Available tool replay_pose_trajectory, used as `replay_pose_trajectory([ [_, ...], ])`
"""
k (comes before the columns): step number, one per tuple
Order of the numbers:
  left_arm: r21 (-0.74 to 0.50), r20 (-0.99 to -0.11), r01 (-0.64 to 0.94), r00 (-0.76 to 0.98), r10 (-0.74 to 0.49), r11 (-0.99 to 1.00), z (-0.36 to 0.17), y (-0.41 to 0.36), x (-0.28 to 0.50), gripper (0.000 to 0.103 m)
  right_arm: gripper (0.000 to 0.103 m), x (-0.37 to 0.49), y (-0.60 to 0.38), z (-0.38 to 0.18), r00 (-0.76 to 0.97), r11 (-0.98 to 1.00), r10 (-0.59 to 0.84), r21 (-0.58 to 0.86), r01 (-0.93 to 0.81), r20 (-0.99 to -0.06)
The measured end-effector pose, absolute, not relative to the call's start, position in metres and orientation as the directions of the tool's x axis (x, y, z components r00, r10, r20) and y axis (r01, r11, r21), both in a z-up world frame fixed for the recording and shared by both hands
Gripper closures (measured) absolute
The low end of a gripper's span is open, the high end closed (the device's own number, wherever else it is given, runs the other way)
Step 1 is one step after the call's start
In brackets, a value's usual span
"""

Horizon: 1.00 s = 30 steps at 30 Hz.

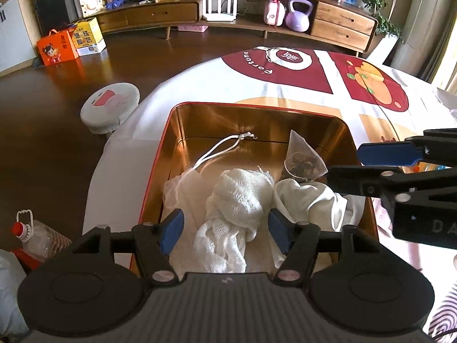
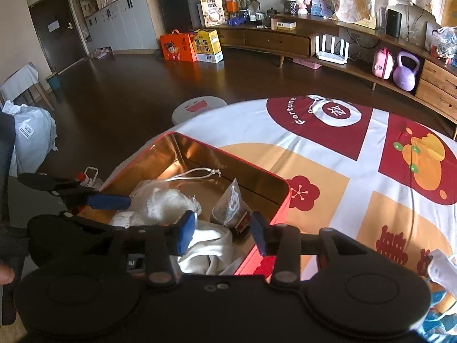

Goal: Organize soft objects
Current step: 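Open the left gripper releasing the gauze while the right gripper drops the tea bag into the tin, then move both grippers out of the tin toward the blue gloves and face mask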

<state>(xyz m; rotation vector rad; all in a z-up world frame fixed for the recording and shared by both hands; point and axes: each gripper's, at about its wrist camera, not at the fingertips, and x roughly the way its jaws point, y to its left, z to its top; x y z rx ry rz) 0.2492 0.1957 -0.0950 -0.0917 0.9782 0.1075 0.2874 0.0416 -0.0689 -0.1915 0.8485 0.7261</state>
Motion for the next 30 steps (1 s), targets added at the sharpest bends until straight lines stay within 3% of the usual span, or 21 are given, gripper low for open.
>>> replay_pose_trajectory([
  [14,-0.026,-0.807,-0.137,0.588,0.06,0.99,-0.072,0.187,0.226,0.036,0.038,0.262,0.023,-0.042,0.457,0.736,0.55,0.148,-0.661,-0.699],
  [17,-0.04,-0.797,-0.137,0.601,0.052,0.99,-0.066,0.185,0.22,0.029,0.035,0.256,0.018,-0.038,0.459,0.737,0.555,0.154,-0.658,-0.694],
  [30,-0.046,-0.744,-0.115,0.667,0.043,0.992,-0.039,0.167,0.184,0.029,0.013,0.223,-0.014,-0.019,0.488,0.733,0.597,0.187,-0.653,-0.637],
])
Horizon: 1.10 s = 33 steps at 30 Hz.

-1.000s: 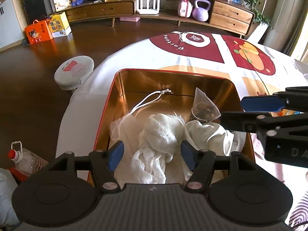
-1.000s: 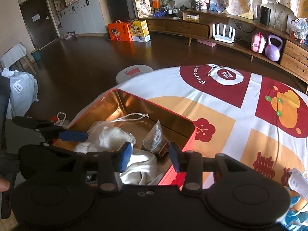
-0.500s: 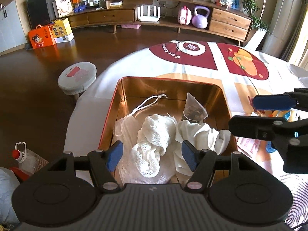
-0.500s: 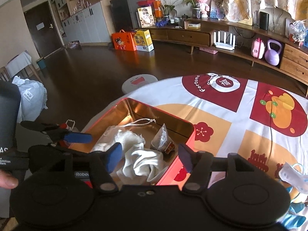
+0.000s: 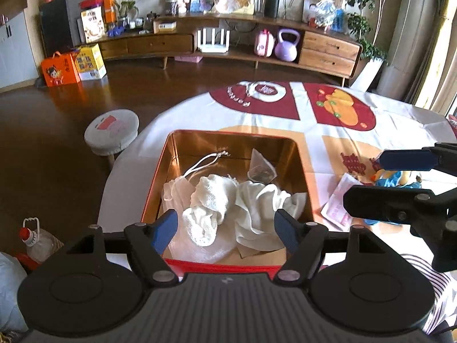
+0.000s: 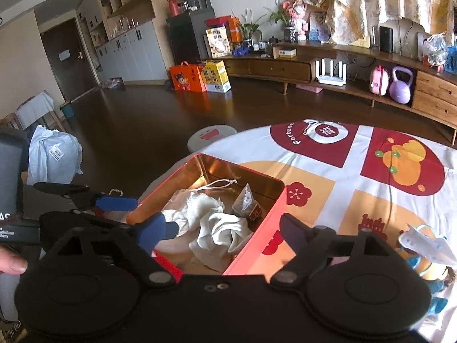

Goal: Organize soft objects
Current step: 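Move both grippers out of the tin toward the blue gloves and face mask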

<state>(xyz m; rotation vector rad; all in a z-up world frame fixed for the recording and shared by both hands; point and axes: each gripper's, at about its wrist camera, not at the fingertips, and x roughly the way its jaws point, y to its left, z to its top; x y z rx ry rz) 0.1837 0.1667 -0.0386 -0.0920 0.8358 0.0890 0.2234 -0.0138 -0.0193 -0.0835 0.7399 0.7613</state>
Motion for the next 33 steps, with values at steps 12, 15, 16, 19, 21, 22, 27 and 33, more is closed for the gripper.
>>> replay_pose_trajectory([
  [12,-0.111,-0.669,-0.097,0.744,-0.003,0.989,-0.014,0.147,0.148,0.022,0.0,0.188,-0.058,-0.005,0.518,0.732,0.638,0.239,-0.638,-0.57],
  [15,-0.126,-0.657,-0.088,0.754,-0.017,0.988,-0.012,0.141,0.14,0.022,0.0,0.18,-0.068,-0.004,0.526,0.734,0.643,0.249,-0.632,-0.557],
  [16,-0.134,-0.654,-0.085,0.756,-0.024,0.987,-0.012,0.138,0.138,0.022,0.0,0.177,-0.072,-0.004,0.53,0.735,0.643,0.249,-0.631,-0.553],
  [19,-0.163,-0.637,-0.067,0.769,-0.052,0.984,-0.01,0.132,0.131,0.022,0.0,0.168,-0.083,-0.005,0.544,0.734,0.645,0.24,-0.635,-0.537],
  [21,-0.181,-0.625,-0.05,0.777,-0.076,0.982,-0.01,0.128,0.126,0.022,0.0,0.161,-0.091,-0.006,0.552,0.738,0.643,0.236,-0.632,-0.531],
  [22,-0.183,-0.619,-0.048,0.781,-0.077,0.982,-0.01,0.125,0.123,0.021,0.0,0.158,-0.095,-0.006,0.556,0.739,0.642,0.233,-0.632,-0.527],
  [27,-0.185,-0.596,-0.038,0.799,-0.081,0.982,-0.008,0.11,0.114,0.017,0.0,0.146,-0.115,-0.01,0.58,0.754,0.63,0.23,-0.615,-0.517],
  [33,-0.185,-0.601,-0.026,0.794,-0.092,0.982,-0.01,0.092,0.111,0.017,0.0,0.135,-0.139,-0.015,0.611,0.778,0.607,0.224,-0.587,-0.508],
])
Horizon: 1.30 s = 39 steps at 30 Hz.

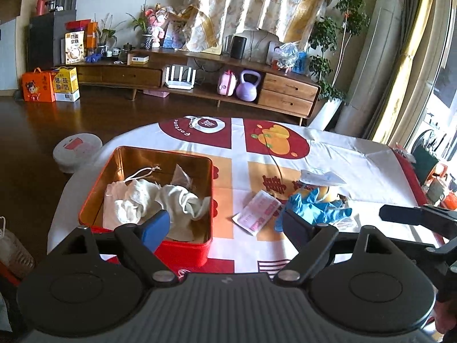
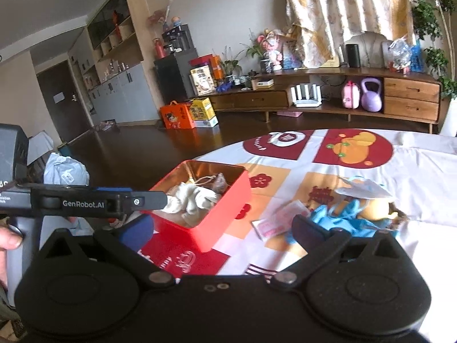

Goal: Organize soft objects
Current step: 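Move both grippers out of the tin toward the blue gloves and face mask, then grasp the blue gloves with the left gripper while the right gripper grasps the white face mask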

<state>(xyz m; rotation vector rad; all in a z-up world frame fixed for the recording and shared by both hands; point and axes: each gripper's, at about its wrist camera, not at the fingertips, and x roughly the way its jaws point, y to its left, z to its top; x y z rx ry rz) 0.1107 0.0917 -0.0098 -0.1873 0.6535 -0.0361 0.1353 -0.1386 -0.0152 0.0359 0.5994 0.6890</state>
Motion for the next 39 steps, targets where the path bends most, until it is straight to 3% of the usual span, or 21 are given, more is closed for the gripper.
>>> replay_pose_trajectory([
  [4,-0.172,-0.602,-0.006,0.792,-0.1,0.985,-0.014,0.078,0.111,0.016,0.0,0.132,-0.154,-0.017,0.629,0.794,0.588,0.215,-0.568,-0.508],
  [8,-0.182,-0.603,0.038,0.785,-0.142,0.983,-0.019,0.064,0.113,0.0,0.0,0.133,-0.171,-0.021,0.646,0.814,0.565,0.217,-0.539,-0.514],
  [18,-0.159,-0.579,0.065,0.802,-0.147,0.985,-0.03,0.028,0.129,0.0,0.0,0.146,-0.216,-0.037,0.694,0.869,0.484,0.198,-0.454,-0.533],
  [27,-0.189,-0.605,0.103,0.771,-0.199,0.976,-0.043,0.002,0.163,0.0,0.0,0.178,-0.239,-0.038,0.722,0.894,0.431,0.148,-0.423,-0.541],
  [39,-0.111,-0.656,0.172,0.727,-0.202,0.979,-0.075,-0.032,0.212,0.0,0.001,0.245,-0.238,-0.048,0.697,0.892,0.417,0.113,-0.438,-0.584],
])
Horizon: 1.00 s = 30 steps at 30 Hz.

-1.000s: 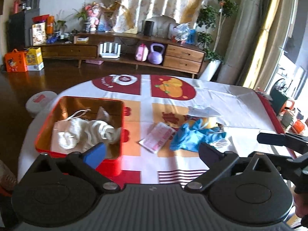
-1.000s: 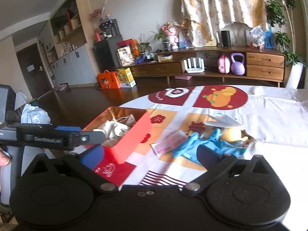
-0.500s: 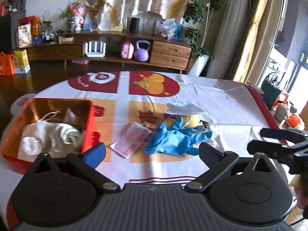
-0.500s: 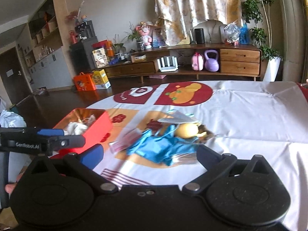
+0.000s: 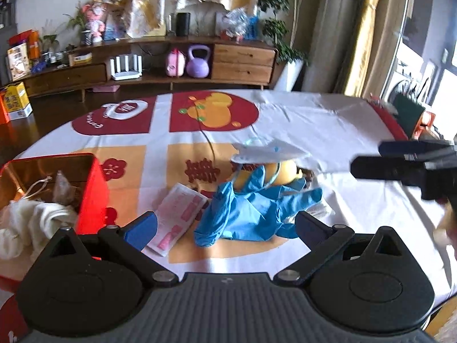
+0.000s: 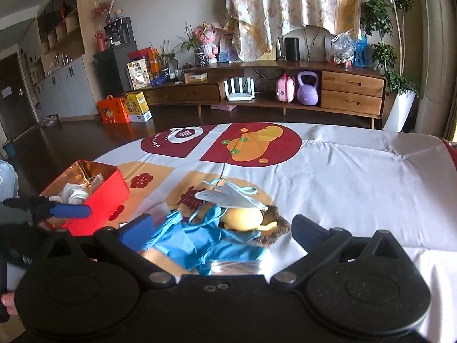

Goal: Organize soft objects
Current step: 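Grasp the blue gloves with the left gripper while the right gripper grasps the white face mask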

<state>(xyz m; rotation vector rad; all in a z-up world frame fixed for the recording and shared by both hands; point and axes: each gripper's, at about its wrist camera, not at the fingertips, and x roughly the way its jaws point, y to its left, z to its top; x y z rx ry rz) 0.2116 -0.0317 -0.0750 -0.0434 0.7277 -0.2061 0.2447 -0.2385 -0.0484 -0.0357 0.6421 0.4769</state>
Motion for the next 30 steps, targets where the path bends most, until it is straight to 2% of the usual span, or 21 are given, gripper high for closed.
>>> replay_pose_trajectory([
  [14,-0.104,-0.692,0.18,0.693,-0.201,0.978,-0.11,-0.045,0.253,0.0,0.006,0.309,-0.202,-0.072,0.644,0.853,0.403,0.011,-0.522,-0.65],
  [19,-0.095,-0.694,0.195,0.69,-0.206,0.976,-0.119,-0.048,0.26,0.0,0.014,0.323,-0.187,-0.089,0.614,0.83,0.388,-0.03,-0.557,-0.687],
  [23,-0.088,-0.696,0.192,0.69,-0.199,0.977,-0.126,-0.048,0.267,0.0,0.016,0.332,-0.176,-0.099,0.638,0.836,0.345,-0.085,-0.543,-0.688],
  [30,-0.029,-0.682,0.21,0.71,-0.173,0.977,-0.133,-0.058,0.27,0.001,0.03,0.34,-0.168,-0.112,0.641,0.833,0.311,-0.123,-0.539,-0.702],
])
